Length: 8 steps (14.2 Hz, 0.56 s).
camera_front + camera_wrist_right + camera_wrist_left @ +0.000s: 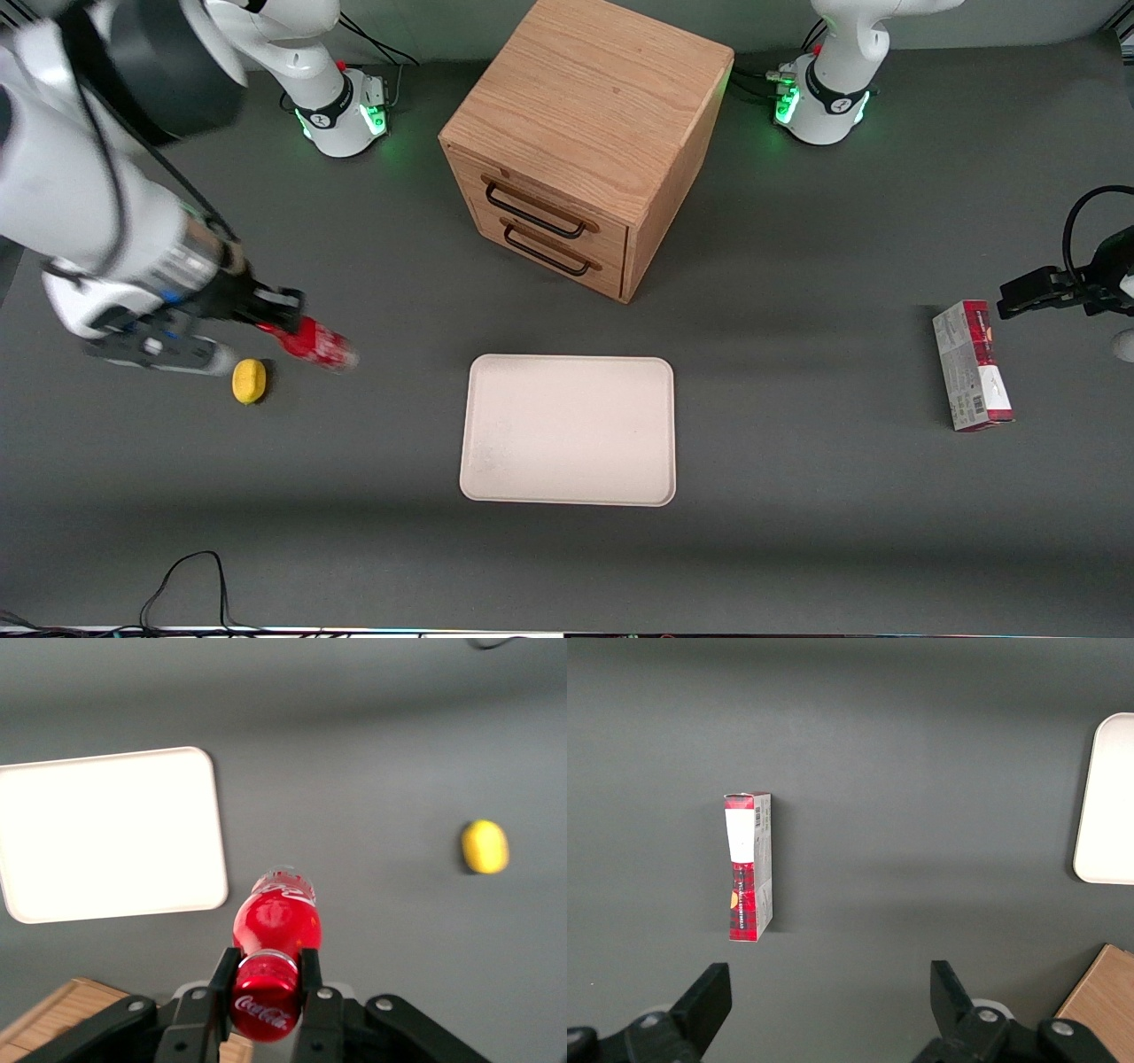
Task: Place coke bottle on tray
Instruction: 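Lift the bottle and carry it with the right gripper over the tray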
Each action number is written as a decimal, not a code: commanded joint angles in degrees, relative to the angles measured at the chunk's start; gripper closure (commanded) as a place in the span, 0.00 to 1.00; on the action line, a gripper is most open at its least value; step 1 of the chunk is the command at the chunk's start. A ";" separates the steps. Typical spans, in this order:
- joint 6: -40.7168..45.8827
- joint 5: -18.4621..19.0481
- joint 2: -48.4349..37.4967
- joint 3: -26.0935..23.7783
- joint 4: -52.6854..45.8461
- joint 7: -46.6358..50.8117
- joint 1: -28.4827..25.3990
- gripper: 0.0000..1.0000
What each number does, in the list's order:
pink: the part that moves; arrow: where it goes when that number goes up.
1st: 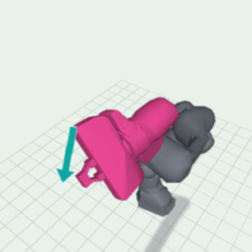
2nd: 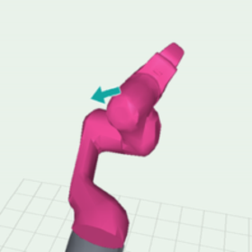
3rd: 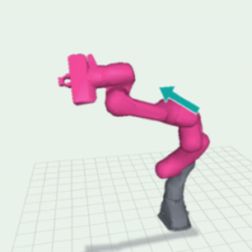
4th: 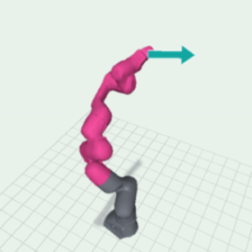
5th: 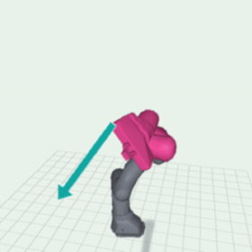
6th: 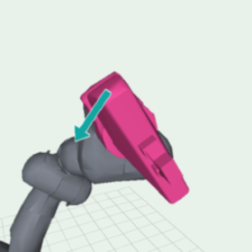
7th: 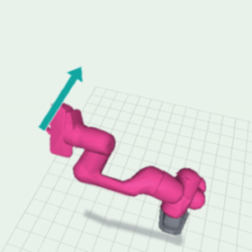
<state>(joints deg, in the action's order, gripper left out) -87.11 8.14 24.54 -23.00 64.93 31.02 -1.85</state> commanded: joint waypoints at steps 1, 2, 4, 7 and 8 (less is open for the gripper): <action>1.60 2.23 12.51 -1.35 -14.28 3.34 -4.29 1.00; -0.15 2.32 15.33 -1.35 -16.05 3.87 -5.78 1.00; -6.29 6.16 19.65 -1.52 -16.33 6.58 -8.59 1.00; -15.17 12.32 25.98 -1.43 -16.33 10.72 -12.47 1.00; -17.28 13.21 27.73 -1.43 -16.24 10.73 -12.65 1.00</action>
<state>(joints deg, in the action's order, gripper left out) -102.17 18.02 47.60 -23.78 53.26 39.88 -13.06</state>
